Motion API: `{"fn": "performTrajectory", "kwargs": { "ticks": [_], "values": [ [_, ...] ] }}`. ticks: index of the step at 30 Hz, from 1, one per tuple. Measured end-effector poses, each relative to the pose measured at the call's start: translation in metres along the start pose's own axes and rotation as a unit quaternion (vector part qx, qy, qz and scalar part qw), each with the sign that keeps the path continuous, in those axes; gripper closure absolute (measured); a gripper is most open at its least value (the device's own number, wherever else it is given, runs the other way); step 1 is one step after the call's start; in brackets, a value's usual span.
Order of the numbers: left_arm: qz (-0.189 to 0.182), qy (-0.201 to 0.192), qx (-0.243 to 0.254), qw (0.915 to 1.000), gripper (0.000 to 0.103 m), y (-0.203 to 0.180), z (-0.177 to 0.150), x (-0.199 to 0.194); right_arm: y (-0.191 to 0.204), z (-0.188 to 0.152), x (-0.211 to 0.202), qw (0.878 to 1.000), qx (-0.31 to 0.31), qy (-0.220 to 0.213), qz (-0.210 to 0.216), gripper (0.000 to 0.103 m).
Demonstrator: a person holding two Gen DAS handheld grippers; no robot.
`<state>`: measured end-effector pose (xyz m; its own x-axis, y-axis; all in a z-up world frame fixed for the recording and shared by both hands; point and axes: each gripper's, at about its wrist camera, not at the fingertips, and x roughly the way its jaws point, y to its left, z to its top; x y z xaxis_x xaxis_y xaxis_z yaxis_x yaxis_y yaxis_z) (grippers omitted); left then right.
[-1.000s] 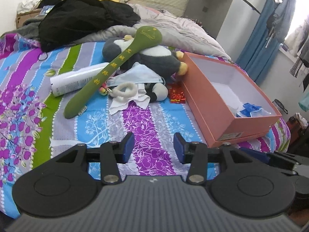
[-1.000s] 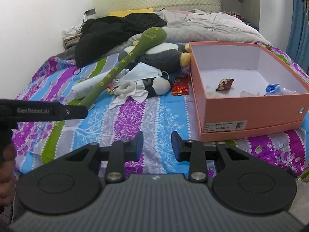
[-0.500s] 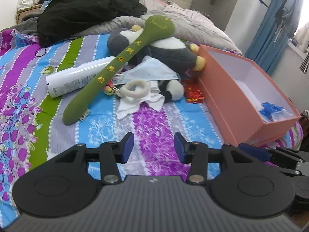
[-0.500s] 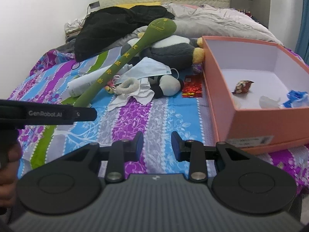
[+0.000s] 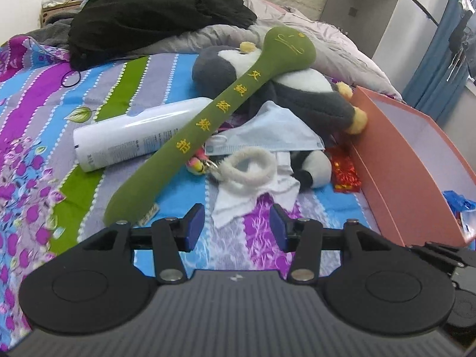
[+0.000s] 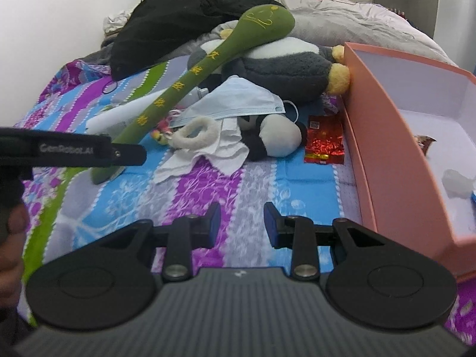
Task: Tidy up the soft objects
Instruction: 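Close the left gripper on the white towel while the right gripper grasps white tissue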
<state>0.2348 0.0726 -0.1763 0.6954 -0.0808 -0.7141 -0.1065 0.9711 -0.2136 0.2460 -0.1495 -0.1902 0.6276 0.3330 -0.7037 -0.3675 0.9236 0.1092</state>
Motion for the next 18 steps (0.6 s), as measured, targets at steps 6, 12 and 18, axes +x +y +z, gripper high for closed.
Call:
{"fn": "performTrajectory", "kwargs": {
  "ticks": [6, 12, 18],
  "values": [
    [-0.008, 0.010, 0.002, 0.9999, 0.046, 0.001, 0.011, 0.036, -0.014, 0.017, 0.038, 1.000, 0.014, 0.000, -0.008, 0.053],
    [-0.025, 0.021, 0.003, 0.9995, 0.046, -0.002, 0.023, 0.066, -0.022, 0.038, 0.063, 0.999, 0.012, -0.015, -0.026, 0.053],
    [-0.023, 0.037, 0.002, 0.9990, 0.046, -0.005, 0.026, 0.085, -0.038, 0.055, 0.085, 0.998, 0.051, -0.017, -0.038, 0.045]
  ]
}}
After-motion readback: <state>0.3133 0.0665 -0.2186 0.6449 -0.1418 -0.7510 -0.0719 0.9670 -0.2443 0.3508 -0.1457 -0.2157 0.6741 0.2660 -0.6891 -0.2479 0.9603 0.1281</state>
